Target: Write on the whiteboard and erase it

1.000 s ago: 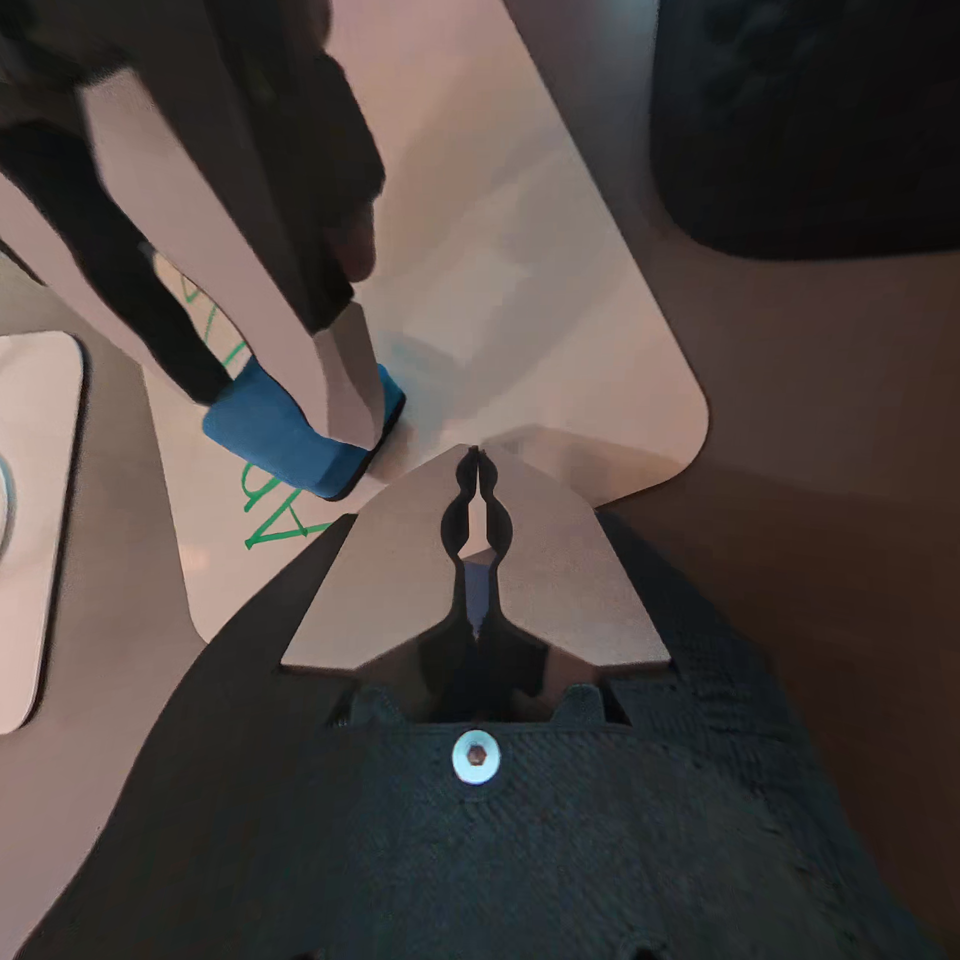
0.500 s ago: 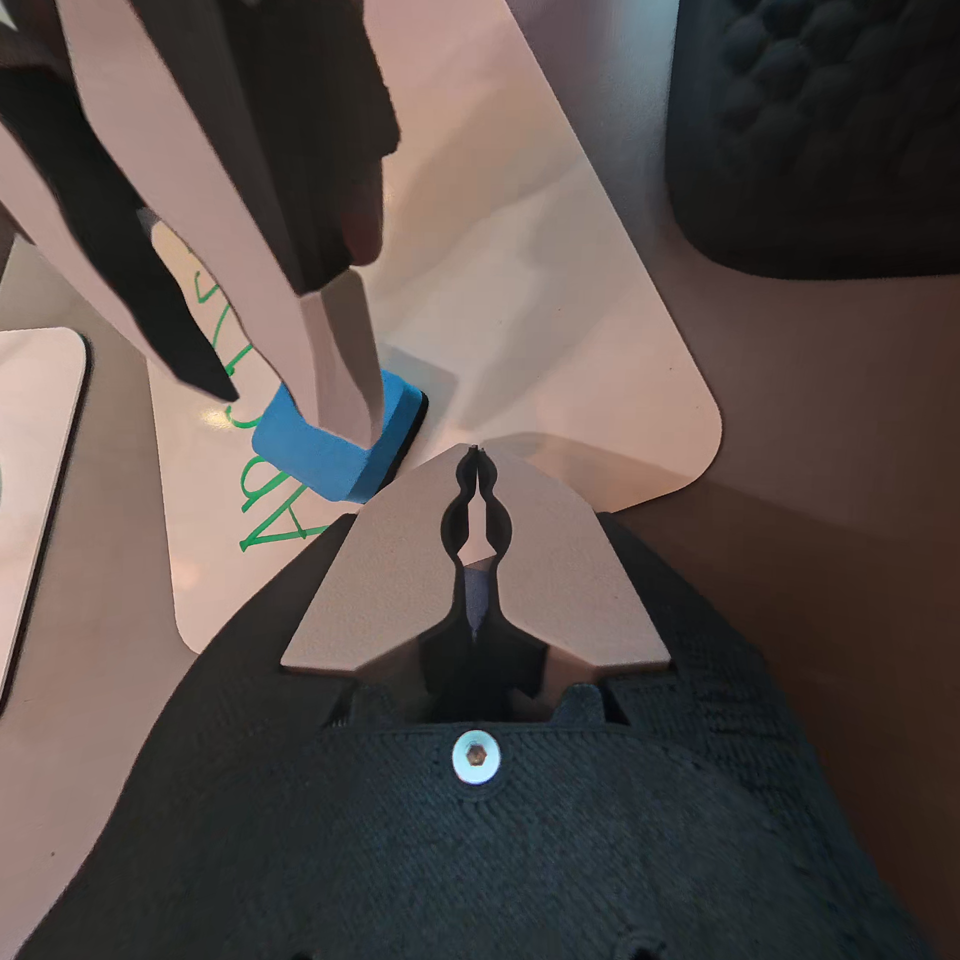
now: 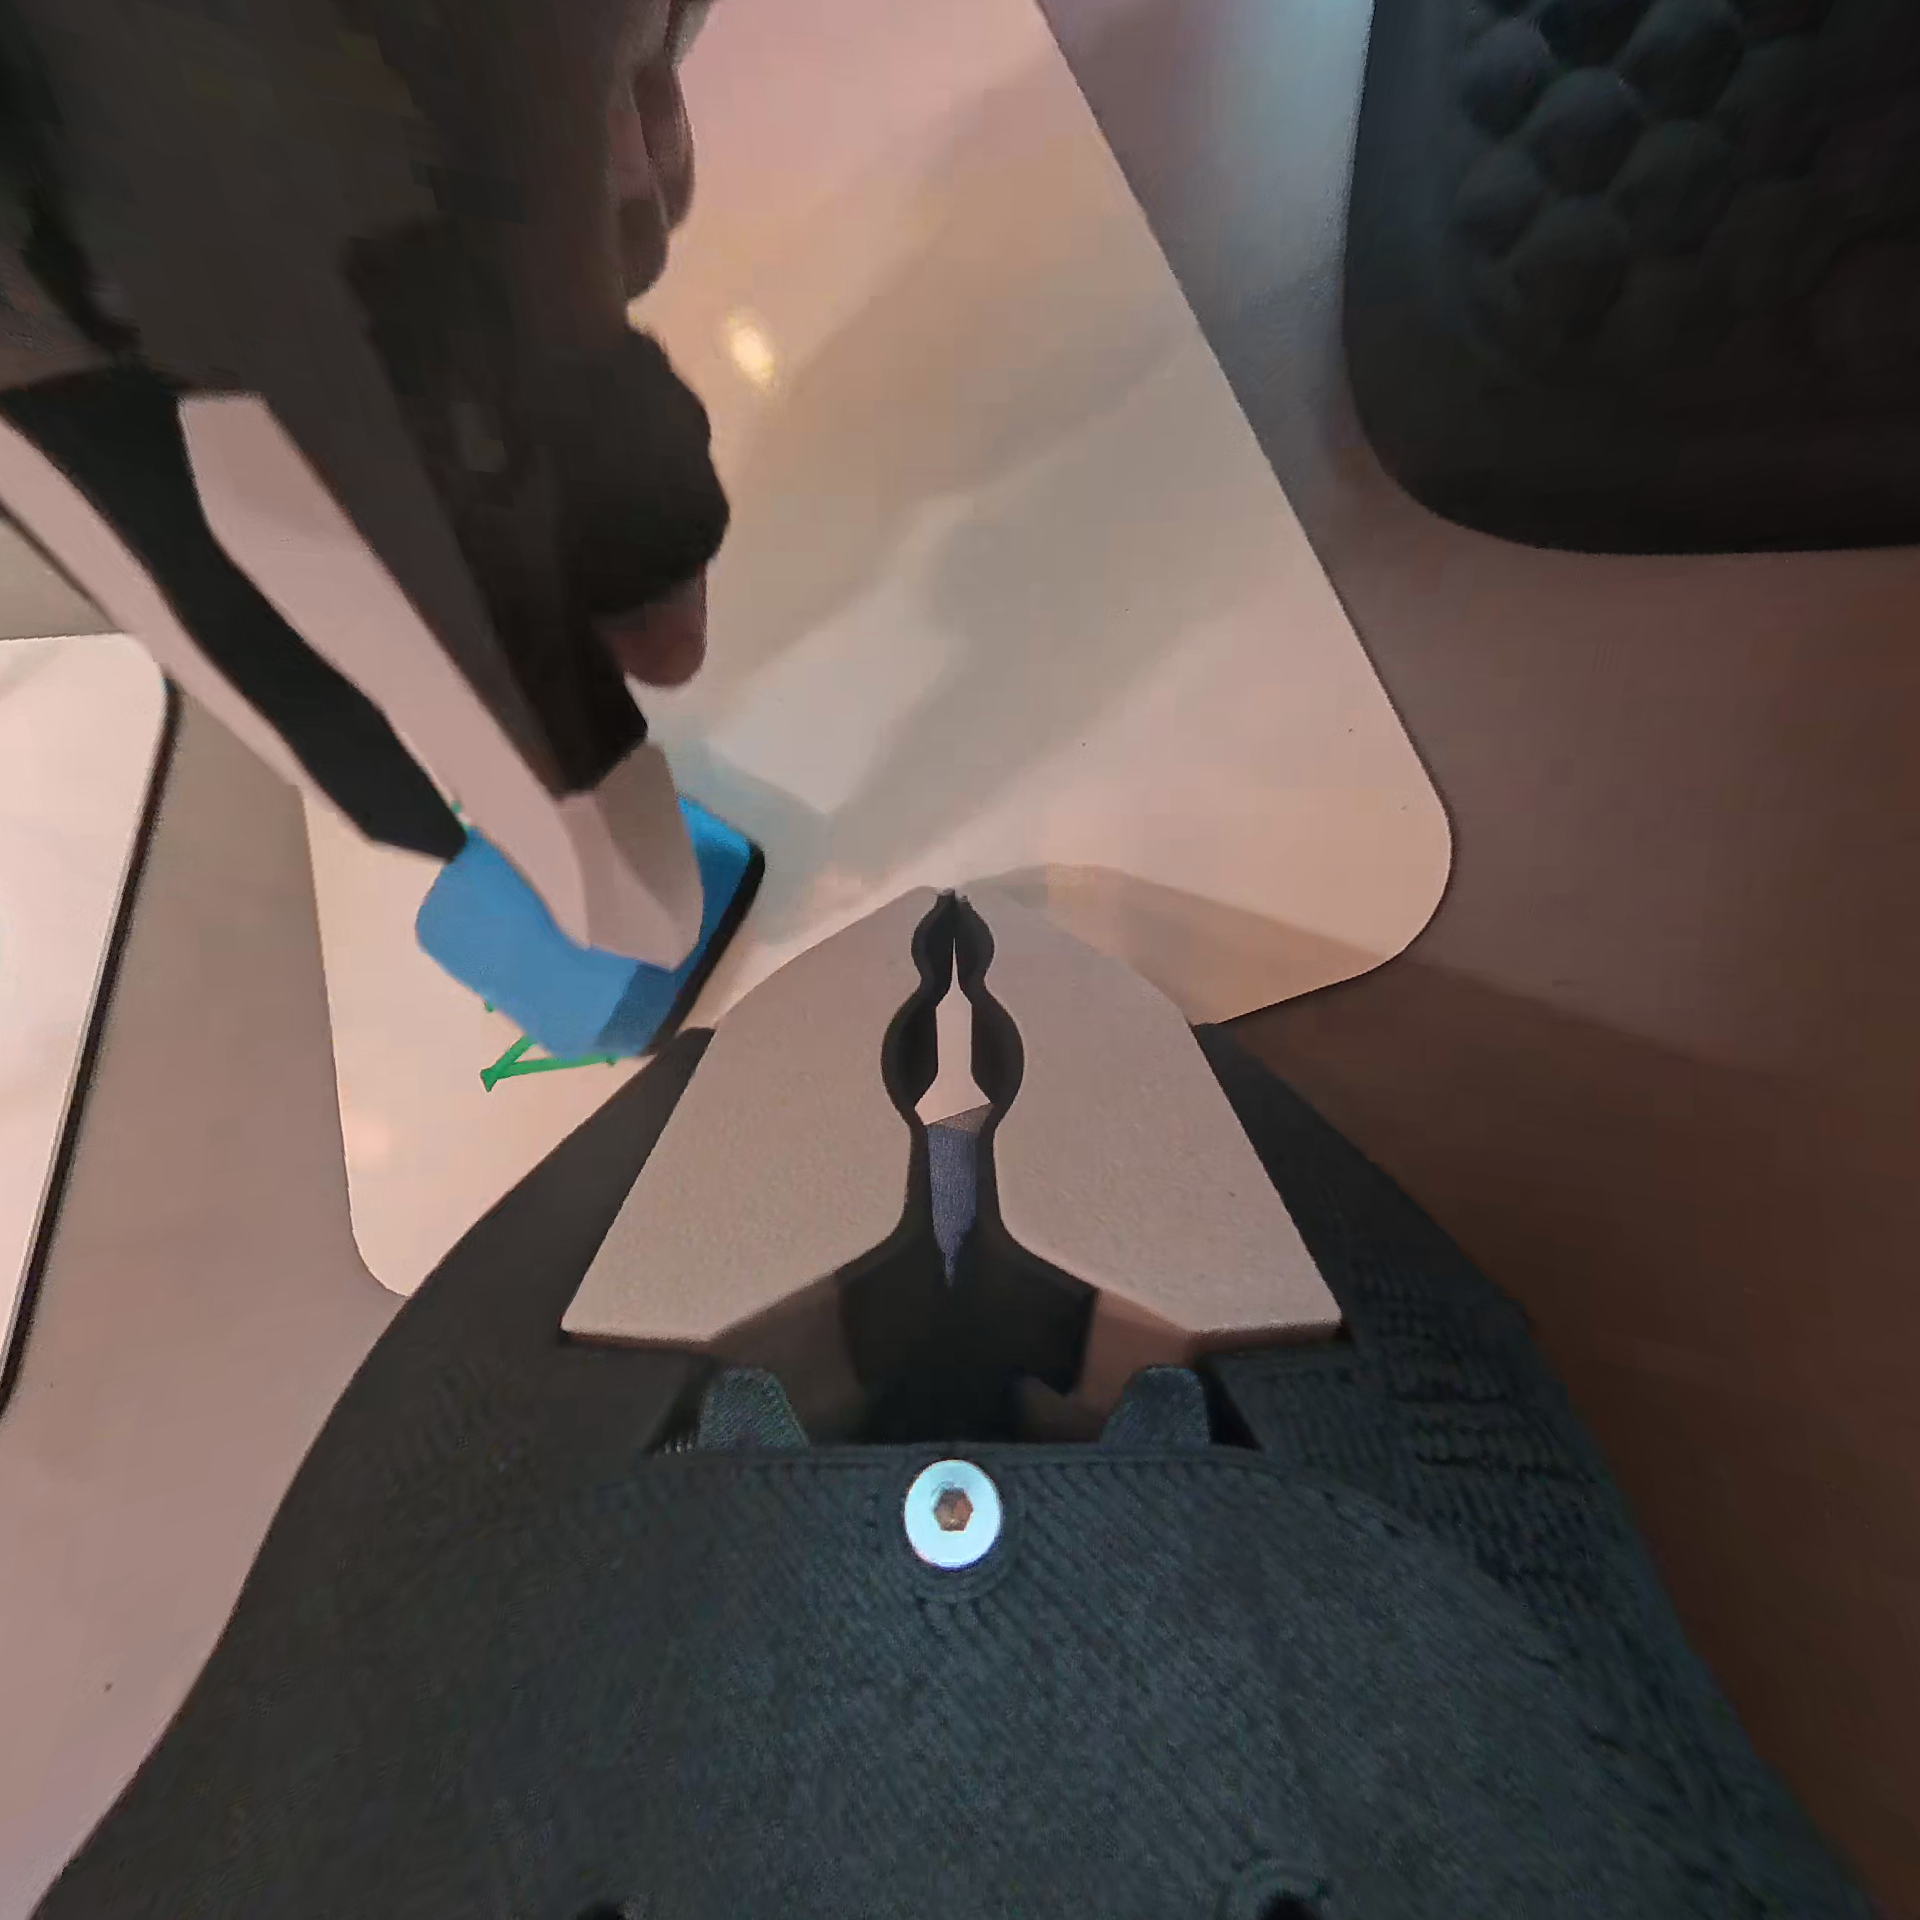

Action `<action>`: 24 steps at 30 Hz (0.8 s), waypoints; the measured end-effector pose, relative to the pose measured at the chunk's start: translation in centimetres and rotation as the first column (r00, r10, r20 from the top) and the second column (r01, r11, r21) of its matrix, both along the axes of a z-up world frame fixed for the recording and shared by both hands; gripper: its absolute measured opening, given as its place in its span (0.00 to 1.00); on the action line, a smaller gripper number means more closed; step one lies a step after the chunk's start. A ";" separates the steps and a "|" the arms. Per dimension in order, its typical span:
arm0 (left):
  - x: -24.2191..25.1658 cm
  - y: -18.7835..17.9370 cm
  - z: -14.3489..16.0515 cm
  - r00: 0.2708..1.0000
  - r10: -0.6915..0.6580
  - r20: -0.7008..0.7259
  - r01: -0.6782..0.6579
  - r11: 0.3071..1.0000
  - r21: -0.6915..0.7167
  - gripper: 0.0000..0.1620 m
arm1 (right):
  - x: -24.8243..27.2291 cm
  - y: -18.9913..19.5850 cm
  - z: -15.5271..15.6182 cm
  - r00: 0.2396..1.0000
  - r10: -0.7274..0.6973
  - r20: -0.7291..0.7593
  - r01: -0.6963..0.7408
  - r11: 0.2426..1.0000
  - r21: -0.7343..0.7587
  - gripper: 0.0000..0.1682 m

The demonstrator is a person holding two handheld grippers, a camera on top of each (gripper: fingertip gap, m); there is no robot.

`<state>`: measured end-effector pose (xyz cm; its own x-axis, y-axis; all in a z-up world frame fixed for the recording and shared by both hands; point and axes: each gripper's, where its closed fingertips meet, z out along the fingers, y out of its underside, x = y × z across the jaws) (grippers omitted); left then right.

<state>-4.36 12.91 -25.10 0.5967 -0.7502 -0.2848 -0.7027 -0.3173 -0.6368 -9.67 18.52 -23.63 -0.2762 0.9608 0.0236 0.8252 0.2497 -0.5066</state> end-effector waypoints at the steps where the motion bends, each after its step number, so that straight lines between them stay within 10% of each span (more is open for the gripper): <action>1: 0.0 0.0 0.0 1.000 0.000 0.002 0.000 1.000 -0.001 0.00 | -0.4 -0.5 0.0 1.000 0.013 -0.007 -0.013 1.000 -0.002 0.30; 19: 0.1 0.1 0.0 1.000 -0.004 0.018 0.004 1.000 -0.004 0.00 | -1.5 1.8 -0.2 0.999 0.027 0.044 -0.027 1.000 0.016 0.30; 24: 0.1 0.1 0.0 1.000 -0.007 0.017 0.007 1.000 -0.003 0.00 | -1.6 -2.8 -0.1 0.982 0.187 0.029 -0.186 0.982 -0.046 0.30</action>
